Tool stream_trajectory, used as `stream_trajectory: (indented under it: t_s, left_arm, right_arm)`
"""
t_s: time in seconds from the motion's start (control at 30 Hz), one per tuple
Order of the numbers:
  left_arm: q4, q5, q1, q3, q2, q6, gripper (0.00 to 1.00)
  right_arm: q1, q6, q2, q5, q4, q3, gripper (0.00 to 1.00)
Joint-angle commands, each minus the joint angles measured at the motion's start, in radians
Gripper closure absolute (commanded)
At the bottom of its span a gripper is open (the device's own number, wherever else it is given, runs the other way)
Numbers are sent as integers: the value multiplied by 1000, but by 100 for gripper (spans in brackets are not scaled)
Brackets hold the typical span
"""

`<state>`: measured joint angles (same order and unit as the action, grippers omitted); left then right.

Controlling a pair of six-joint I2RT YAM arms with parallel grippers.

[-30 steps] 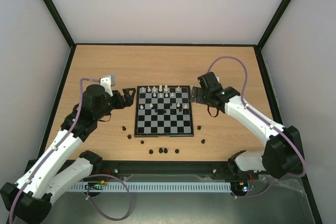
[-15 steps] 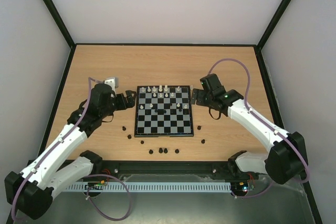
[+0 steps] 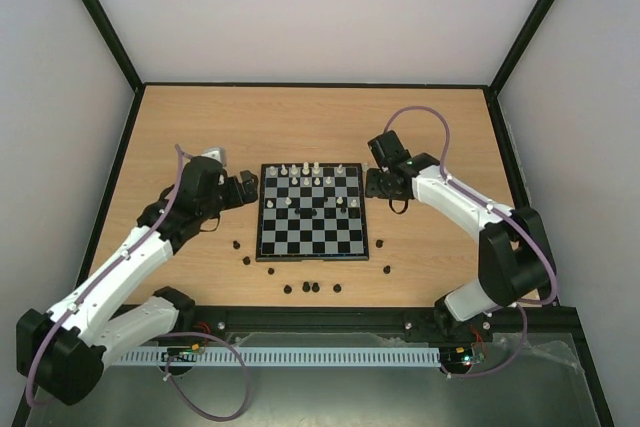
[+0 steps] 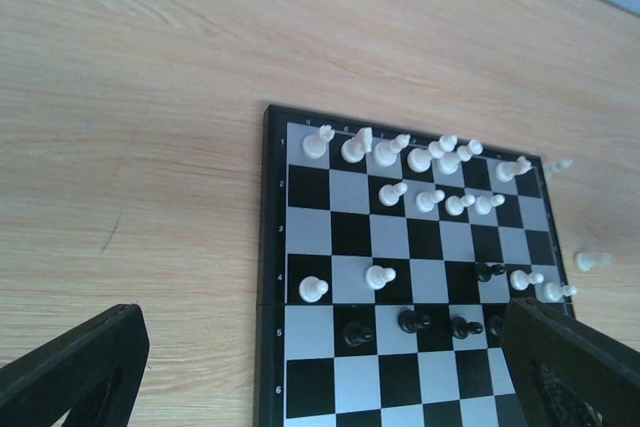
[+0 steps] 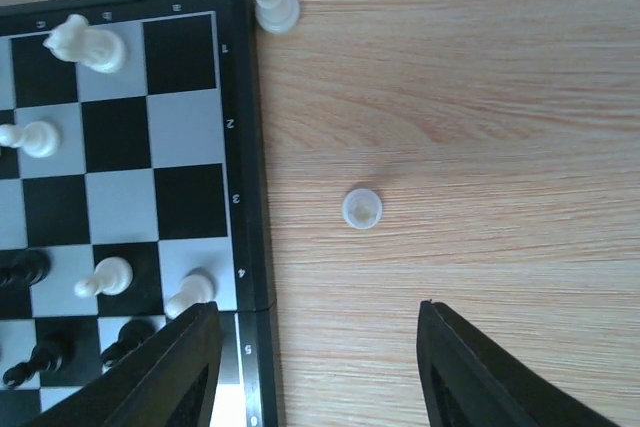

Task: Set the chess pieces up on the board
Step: Pick up the chess piece at the center of the board.

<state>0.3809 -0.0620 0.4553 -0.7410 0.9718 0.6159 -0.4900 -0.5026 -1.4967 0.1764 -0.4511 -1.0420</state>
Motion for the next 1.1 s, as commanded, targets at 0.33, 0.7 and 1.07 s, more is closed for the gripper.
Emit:
stream_trajectory:
  t_s: [0.33, 0.7, 1.07]
  left_arm:
    - [-74, 126, 8, 20, -66, -94, 1]
    - [-91, 109, 9, 41, -103, -96, 0]
    - [-107, 104, 9, 58, -112, -77, 1]
  right_arm:
    - [57, 39, -168, -48, -87, -83, 51]
    - [76, 55, -275, -59, -106, -157, 65]
    - [76, 53, -305, -5, -117, -148, 71]
